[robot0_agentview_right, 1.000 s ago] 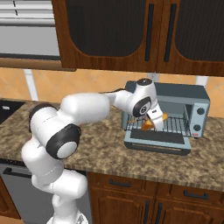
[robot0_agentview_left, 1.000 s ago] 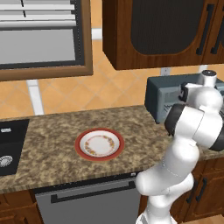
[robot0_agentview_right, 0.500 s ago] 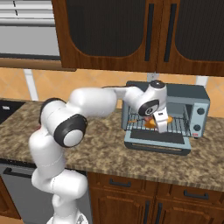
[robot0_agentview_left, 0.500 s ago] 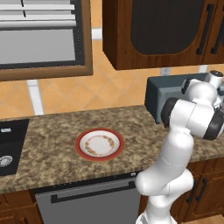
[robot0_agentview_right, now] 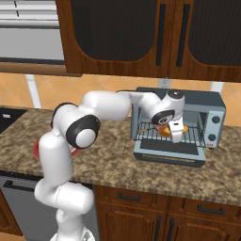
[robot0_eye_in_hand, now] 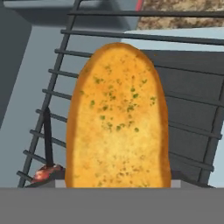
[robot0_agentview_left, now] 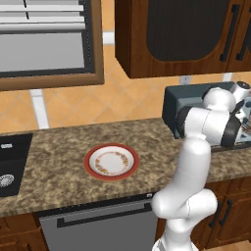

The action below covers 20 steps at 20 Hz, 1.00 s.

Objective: Pick up the kebab skewer and baguette bread, and place them inside the toaster oven. Close the toaster oven door and start by setting the timer.

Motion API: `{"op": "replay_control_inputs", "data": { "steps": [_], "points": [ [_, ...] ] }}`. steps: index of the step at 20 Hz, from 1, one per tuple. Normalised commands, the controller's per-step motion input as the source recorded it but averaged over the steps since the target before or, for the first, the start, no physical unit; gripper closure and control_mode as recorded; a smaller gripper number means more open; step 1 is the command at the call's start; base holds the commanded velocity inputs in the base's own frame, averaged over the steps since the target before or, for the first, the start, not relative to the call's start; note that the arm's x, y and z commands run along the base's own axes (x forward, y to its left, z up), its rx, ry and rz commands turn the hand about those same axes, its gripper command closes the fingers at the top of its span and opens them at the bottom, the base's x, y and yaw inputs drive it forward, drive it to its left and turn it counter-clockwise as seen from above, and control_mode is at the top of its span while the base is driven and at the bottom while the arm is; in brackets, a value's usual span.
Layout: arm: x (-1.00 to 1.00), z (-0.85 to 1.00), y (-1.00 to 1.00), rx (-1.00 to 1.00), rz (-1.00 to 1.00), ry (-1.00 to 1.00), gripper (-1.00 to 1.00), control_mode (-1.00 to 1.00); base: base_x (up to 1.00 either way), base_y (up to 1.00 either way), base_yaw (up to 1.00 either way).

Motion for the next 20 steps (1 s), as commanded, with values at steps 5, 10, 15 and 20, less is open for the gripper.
{"op": "replay_control_inputs", "data": {
  "steps": [5, 10, 15, 20],
  "points": [
    [0.48, -0.16, -0.10, 0.01, 0.00, 0.00, 1.00, -1.00, 0.00, 0.00, 0.00],
    [0.24, -0.33, 0.00, 0.00, 0.00, 0.00, 1.00, -1.00, 0.00, 0.00, 0.00],
    [0.08, -0.29, 0.00, 0.00, 0.00, 0.00, 1.00, -1.00, 0.00, 0.00, 0.00],
    [0.00, -0.06, 0.00, 0.00, 0.00, 0.00, -1.00, -1.00, 0.00, 0.00, 0.00]
  ]
}}
